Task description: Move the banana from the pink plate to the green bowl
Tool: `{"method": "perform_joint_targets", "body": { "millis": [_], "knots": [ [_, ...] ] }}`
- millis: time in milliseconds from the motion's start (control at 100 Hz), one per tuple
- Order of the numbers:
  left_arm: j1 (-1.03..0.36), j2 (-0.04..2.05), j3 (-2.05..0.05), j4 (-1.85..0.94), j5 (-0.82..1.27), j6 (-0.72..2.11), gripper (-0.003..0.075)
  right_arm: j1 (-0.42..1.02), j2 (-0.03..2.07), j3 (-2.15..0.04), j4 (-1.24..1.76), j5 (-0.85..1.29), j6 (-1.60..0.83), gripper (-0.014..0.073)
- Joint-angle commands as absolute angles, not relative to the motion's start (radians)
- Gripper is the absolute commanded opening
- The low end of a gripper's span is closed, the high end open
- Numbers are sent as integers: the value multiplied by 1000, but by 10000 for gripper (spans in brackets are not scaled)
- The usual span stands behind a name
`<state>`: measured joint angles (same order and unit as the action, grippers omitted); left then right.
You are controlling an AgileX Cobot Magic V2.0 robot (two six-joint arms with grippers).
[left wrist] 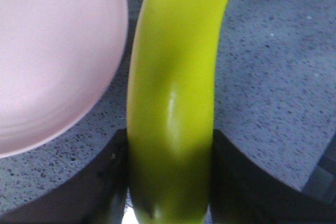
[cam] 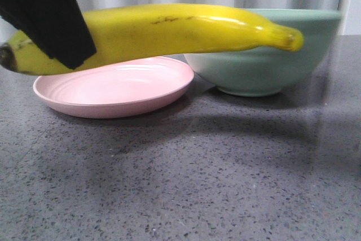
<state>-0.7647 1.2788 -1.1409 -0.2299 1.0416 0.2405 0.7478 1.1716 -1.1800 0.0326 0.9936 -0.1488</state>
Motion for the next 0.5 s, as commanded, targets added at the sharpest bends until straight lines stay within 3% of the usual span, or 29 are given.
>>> {"method": "perform_joint_targets", "body": {
  "millis": [0, 490],
  "knots": [
    [-782, 1227, -1170, -251, 1005, 243, -19, 751, 1156, -1216, 28, 961, -170, 419],
    [-842, 1215, -1170, -331, 1003, 287, -19, 751, 1156, -1216, 69, 990, -170, 419]
  ]
}}
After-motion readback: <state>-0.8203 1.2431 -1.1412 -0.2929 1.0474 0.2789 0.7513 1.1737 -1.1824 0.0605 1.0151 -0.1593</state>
